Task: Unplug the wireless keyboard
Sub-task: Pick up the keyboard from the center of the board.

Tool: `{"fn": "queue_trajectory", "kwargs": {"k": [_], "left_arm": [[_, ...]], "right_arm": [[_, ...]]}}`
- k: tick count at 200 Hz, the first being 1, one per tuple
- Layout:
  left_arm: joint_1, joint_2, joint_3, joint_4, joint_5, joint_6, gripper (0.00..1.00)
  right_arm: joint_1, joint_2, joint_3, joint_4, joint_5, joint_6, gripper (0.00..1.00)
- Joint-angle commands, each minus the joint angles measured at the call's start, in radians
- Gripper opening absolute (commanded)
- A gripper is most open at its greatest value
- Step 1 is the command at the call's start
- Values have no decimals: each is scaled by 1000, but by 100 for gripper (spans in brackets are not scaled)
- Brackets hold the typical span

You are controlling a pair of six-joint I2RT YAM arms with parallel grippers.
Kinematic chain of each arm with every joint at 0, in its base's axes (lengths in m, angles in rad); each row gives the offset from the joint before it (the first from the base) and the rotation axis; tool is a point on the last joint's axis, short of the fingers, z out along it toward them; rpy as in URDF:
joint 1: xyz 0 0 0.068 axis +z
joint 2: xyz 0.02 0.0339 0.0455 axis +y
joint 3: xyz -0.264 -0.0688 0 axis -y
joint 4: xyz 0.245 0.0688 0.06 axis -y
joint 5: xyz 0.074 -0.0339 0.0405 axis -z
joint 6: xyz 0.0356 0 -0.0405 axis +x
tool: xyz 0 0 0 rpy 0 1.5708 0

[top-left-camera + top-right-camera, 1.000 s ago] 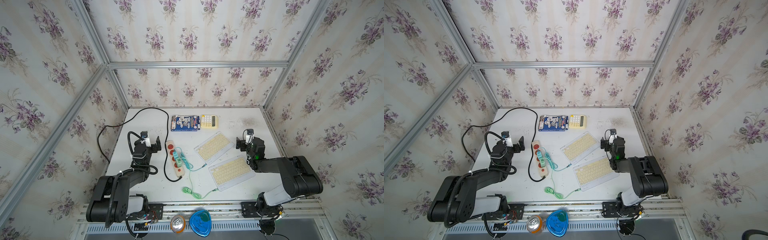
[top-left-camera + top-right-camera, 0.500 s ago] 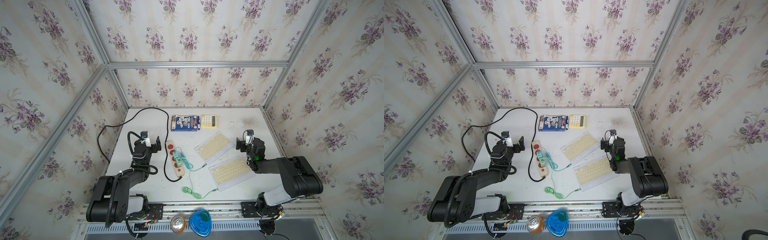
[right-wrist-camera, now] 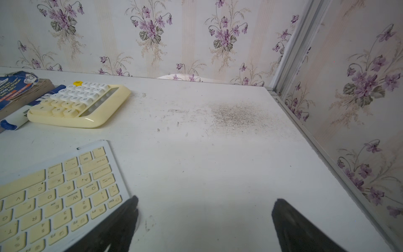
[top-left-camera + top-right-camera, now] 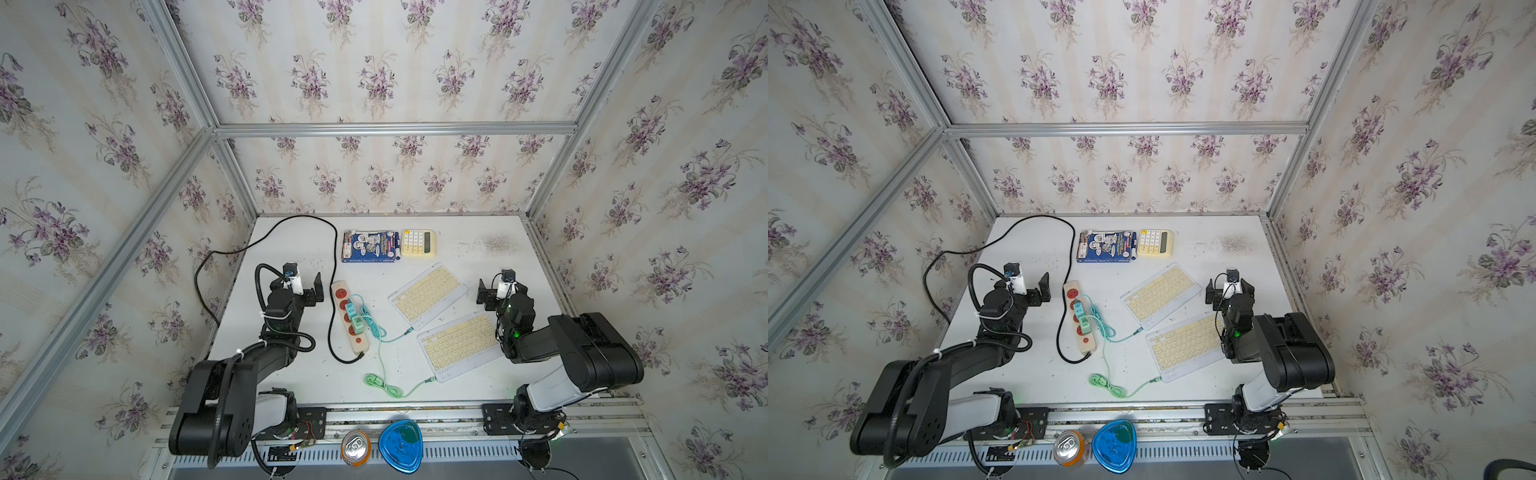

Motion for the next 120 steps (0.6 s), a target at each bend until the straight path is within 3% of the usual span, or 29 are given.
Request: {"fn": "queue_trajectory", "kwargs": {"k": [1, 25, 43, 65, 88, 98, 120], "left_arm": [[-9, -134, 86, -289, -103, -82, 100], [-10, -220, 235, -617, -43, -159, 100], [-10, -276, 335, -807, 38, -234, 100], [-11, -368, 381, -857, 206, -277, 100], [-8, -474, 403, -898, 340, -301, 100], [-9, -514, 390, -903, 342, -335, 100], [-6, -559, 369, -966, 234, -478, 100]], "right_arm": [[11, -95, 34, -90, 35, 14, 100], [56, -289, 133, -449, 105, -4, 100], [57, -436, 166, -596, 96, 133, 100], [57, -603, 272, -860, -29, 332, 100], [57, -641, 407, -1100, -148, 446, 100], [57, -649, 426, -1142, -191, 455, 100], [55, -701, 390, -1167, -247, 524, 100]]}}
